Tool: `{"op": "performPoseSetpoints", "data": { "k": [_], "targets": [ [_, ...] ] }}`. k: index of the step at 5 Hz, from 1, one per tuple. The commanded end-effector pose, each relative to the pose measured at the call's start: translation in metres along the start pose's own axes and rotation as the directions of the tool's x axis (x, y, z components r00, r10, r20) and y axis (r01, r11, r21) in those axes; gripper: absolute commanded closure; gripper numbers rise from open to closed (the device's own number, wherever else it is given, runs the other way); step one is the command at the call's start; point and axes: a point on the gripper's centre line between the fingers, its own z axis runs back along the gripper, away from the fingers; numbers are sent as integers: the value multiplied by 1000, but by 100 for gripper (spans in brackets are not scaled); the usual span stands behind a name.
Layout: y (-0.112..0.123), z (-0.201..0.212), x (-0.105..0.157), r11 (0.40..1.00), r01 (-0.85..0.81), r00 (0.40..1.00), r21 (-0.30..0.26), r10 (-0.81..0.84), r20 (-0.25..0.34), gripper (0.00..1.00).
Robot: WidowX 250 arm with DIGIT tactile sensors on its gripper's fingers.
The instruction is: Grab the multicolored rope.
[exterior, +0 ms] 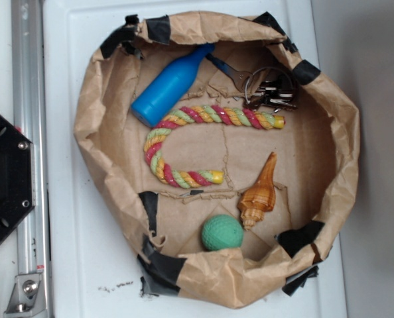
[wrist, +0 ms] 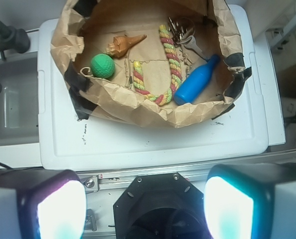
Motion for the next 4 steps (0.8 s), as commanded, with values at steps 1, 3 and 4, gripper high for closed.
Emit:
{"op": "performPoseSetpoints", "data": {
  "k": [1,3,4],
  "targets": [
    [0,0,0,1000,0,1000,0,0,0,0],
    [28,-79,88,999,-42,999,27,42,11,0],
    [27,-128,130,996,-21,999,83,25,-46,0]
  ]
}}
